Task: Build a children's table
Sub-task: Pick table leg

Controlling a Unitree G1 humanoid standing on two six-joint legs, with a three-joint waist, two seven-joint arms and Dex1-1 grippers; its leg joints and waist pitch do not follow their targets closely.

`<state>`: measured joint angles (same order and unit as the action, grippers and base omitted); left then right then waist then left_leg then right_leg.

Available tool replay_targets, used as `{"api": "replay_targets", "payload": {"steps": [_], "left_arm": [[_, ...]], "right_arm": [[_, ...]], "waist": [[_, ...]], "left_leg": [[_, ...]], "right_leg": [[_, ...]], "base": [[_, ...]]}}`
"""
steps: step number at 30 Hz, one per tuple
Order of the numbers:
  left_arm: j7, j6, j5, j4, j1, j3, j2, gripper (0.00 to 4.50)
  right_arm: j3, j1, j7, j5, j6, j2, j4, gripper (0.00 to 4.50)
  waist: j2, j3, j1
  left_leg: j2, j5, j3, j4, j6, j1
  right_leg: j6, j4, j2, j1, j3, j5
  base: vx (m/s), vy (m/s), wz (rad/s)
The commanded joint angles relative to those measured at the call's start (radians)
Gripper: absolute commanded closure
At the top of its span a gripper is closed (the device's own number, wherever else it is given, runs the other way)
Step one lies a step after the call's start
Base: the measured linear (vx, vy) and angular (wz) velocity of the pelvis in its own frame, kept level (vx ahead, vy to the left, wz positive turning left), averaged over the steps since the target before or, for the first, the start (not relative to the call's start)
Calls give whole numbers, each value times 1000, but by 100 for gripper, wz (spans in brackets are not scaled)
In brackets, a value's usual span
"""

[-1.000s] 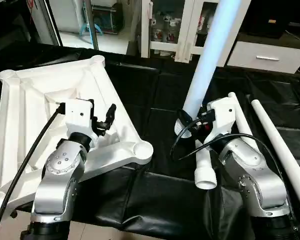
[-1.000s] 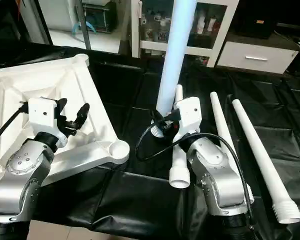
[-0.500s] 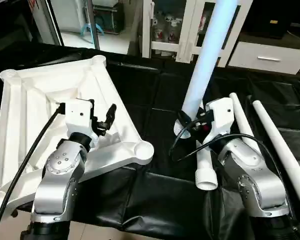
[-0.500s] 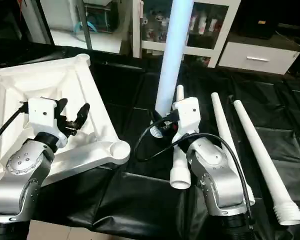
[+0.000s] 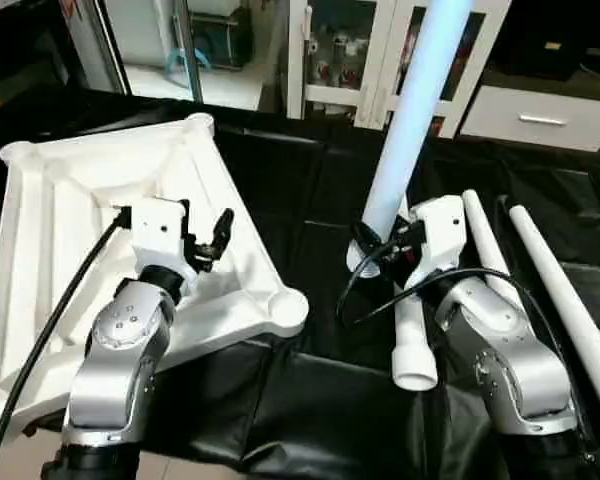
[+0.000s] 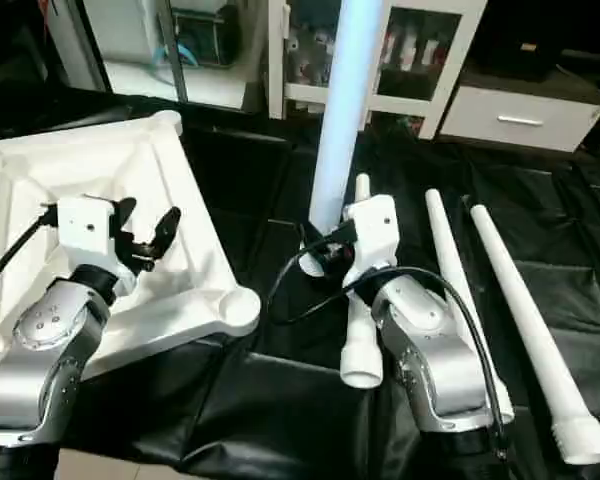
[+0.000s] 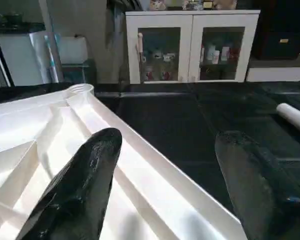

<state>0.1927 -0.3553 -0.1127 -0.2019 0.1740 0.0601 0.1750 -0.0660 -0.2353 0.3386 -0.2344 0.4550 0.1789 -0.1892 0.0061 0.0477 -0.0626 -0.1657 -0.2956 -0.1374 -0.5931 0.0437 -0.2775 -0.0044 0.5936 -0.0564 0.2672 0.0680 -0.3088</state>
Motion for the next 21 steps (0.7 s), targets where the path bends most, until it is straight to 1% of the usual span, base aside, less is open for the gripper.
{"api": "replay_targets", "payload": {"steps": [1,2,3,4,5,6,7,8,9,10,11,12,13,14,15,16,17,18,19,20,21], "left_arm": [[6,-12,-2,-20,7,-6,2,103],[6,-12,-3,-21,6,-6,3,103],[7,-12,-3,-21,6,-6,4,103],[7,-12,-3,-20,6,-7,4,103],[8,-13,-4,-21,5,-7,4,103],[10,-15,-6,-22,4,-7,4,103],[11,-16,-6,-23,4,-8,5,103],[12,-17,-7,-23,4,-10,5,103],[12,-17,-7,-23,4,-12,5,103],[12,-17,-7,-23,4,-13,6,103],[12,-17,-6,-21,5,-13,7,103],[11,-17,-6,-21,5,-13,8,103],[11,-17,-6,-21,5,-13,8,103],[11,-16,-5,-20,5,-13,9,103],[12,-12,1,-18,5,-15,14,103],[12,-12,1,-18,5,-15,14,103],[15,-13,4,-17,4,-18,18,103],[17,-13,3,-17,3,-19,18,103],[23,-15,-1,-17,1,-23,23,103],[29,-17,-3,-18,0,-25,25,103],[37,-19,-4,-19,-2,-27,30,103]], "right_arm": [[5,-6,3,1,-14,3,-2,262],[5,-5,2,2,-14,3,-2,262],[5,-5,1,2,-14,3,-1,262],[5,-5,1,2,-14,3,-1,262],[4,-5,0,2,-14,3,-2,262],[3,-4,-1,3,-13,3,-3,262],[3,-4,-2,3,-13,3,-4,262],[3,-3,-2,4,-12,3,-4,262],[2,-3,-3,5,-12,2,-4,262],[2,-2,-3,6,-12,2,-5,262],[1,-1,-3,8,-12,2,-4,262],[1,-1,-3,9,-12,3,-5,262],[0,-1,-4,9,-12,4,-5,262],[-1,0,-5,9,-12,4,-5,262],[-1,2,-7,10,-11,4,-7,262],[-1,2,-7,10,-11,4,-7,262],[0,4,-8,10,-11,3,-9,262],[0,4,-8,10,-11,3,-9,262],[3,6,-9,10,-9,1,-10,262],[4,7,-9,12,-9,0,-11,262],[4,8,-10,13,-9,-2,-12,262]], "waist": [[19,-85,9],[14,-78,22],[12,-84,27],[0,-77,28],[-7,-71,17],[-28,-68,-23],[-31,-64,-44],[-14,-64,-56],[16,-62,-46],[49,-79,0],[72,-82,34],[60,-105,35],[51,-84,25],[40,-84,25],[30,-67,20],[-2,-63,24],[-61,-70,10],[-60,-74,-22],[-50,-75,-24],[-36,-69,-12],[-17,-68,1]], "left_leg": [[-25,241,39,54,-283,55],[-35,258,56,54,-325,63],[-53,285,81,43,-389,110],[-45,291,79,33,-421,97],[-9,272,51,20,-407,62],[88,164,-1,-50,-344,-78],[53,77,24,-108,-240,-160],[23,70,39,-107,-179,-164],[-13,122,45,-37,-87,-137],[-68,238,114,32,-207,-6],[-121,290,193,42,-346,81],[-159,417,229,8,-495,130],[-131,423,184,24,-479,69],[-114,388,164,36,-470,58],[-74,267,102,57,-434,21],[-52,217,83,45,-408,5],[47,96,34,-14,-318,-60],[71,34,42,-81,-206,-81],[47,156,70,-60,-97,-97],[32,288,69,-21,-41,-101],[22,312,61,-9,-18,-98]], "right_leg": [[-162,-3,-4,-21,-11,143],[-146,5,-5,-3,-8,124],[-124,24,-21,43,-9,99],[-120,25,-36,43,-28,113],[-133,6,-37,8,-45,144],[-172,-41,-62,-130,-134,217],[-217,-69,-118,-184,-195,293],[-224,-71,-134,-178,-193,342],[-180,-40,-59,-136,-120,377],[-63,63,33,-22,-7,256],[-22,134,25,92,12,36],[36,179,-17,165,0,-124],[78,199,-22,177,-4,-47],[83,196,-22,183,-4,1],[49,163,-17,183,-4,121],[6,90,-37,160,-34,212],[9,-18,-81,78,-108,213],[-29,-53,-166,31,-190,53],[-40,-21,-158,15,-159,182],[-40,2,-104,41,-116,367],[-65,7,-60,61,-91,417]], "base": [[78,-29,9],[104,-52,9],[62,-38,9],[62,-38,9],[57,-20,12],[66,21,21],[66,21,21],[54,58,28],[0,0,0],[0,0,0],[0,0,0],[70,-32,-14],[70,-32,-14],[0,0,0],[0,0,0],[0,0,0],[5,-82,11],[16,-89,8],[16,-89,8],[12,-65,-11],[0,0,0]]}}
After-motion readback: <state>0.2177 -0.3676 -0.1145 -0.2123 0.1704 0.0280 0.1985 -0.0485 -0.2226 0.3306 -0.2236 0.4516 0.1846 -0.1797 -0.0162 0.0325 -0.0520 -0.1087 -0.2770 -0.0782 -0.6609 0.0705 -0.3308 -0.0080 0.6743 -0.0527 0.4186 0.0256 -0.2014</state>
